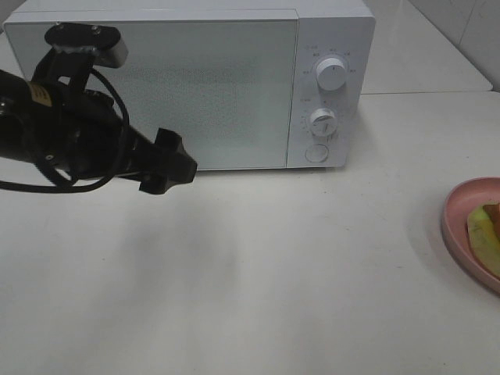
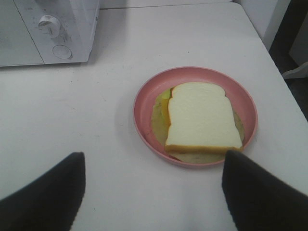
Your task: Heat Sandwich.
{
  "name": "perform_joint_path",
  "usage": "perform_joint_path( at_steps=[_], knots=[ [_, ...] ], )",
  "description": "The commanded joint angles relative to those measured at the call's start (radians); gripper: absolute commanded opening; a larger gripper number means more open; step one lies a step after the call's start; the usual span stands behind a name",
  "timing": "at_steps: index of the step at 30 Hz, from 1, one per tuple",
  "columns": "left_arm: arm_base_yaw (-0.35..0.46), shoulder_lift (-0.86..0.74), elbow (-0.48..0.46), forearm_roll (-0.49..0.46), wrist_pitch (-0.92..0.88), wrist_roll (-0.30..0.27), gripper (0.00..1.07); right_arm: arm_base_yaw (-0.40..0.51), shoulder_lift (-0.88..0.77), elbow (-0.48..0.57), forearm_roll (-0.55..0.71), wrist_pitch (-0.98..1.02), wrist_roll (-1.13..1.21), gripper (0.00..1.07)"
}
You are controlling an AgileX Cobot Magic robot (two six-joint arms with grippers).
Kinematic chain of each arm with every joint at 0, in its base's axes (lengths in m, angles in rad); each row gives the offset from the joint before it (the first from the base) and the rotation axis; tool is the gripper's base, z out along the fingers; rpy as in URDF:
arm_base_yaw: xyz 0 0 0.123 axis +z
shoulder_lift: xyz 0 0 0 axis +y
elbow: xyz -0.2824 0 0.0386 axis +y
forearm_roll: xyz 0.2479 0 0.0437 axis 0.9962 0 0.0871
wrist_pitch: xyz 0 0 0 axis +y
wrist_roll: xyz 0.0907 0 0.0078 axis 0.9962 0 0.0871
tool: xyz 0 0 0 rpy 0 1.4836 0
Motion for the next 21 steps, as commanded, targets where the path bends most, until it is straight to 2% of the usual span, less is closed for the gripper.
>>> perform_joint_path(
  at_steps=[1, 3, 7, 8, 9, 11, 12, 13, 16, 17, 18, 21],
  knots=[
    [0.0, -0.057, 0.002, 0.011, 0.193, -0.005, 1.0, -0.008, -0.026, 0.0, 0.001, -0.011, -0.011, 0.75],
    [0.004, -0.091, 0.002, 0.022, 0.302, -0.015, 1.0, -0.008, -0.026, 0.0, 0.001, -0.011, -0.011, 0.75],
    [0.044, -0.122, 0.002, 0.03, 0.391, -0.048, 1.0, -0.008, -0.026, 0.0, 0.001, -0.011, -0.011, 0.75],
    [0.089, -0.143, 0.002, 0.035, 0.442, -0.059, 1.0, -0.008, -0.026, 0.0, 0.001, -0.011, -0.011, 0.75],
    [0.089, -0.143, 0.002, 0.035, 0.442, -0.059, 1.0, -0.008, -0.026, 0.0, 0.001, -0.011, -0.011, 0.75],
    [0.142, -0.161, 0.002, 0.037, 0.493, -0.06, 1.0, -0.008, -0.026, 0.0, 0.001, -0.011, -0.011, 0.75],
    [0.204, -0.181, 0.002, 0.04, 0.553, -0.052, 1.0, -0.008, -0.026, 0.0, 0.001, -0.011, -0.011, 0.75],
    [0.204, -0.181, 0.002, 0.04, 0.553, -0.052, 1.0, -0.008, -0.026, 0.0, 0.001, -0.011, -0.011, 0.75],
    [0.296, -0.214, 0.002, 0.054, 0.64, -0.037, 1.0, -0.008, -0.026, 0.0, 0.001, -0.011, -0.011, 0.75],
    [0.349, -0.24, 0.002, 0.07, 0.683, -0.037, 1.0, -0.008, -0.026, 0.0, 0.001, -0.011, -0.011, 0.75],
    [0.349, -0.24, 0.002, 0.07, 0.683, -0.037, 1.0, -0.008, -0.026, 0.0, 0.001, -0.011, -0.011, 0.75],
    [0.434, -0.274, 0.002, 0.092, 0.745, -0.037, 1.0, -0.008, -0.026, 0.0, 0.001, -0.011, -0.011, 0.75]
  ],
)
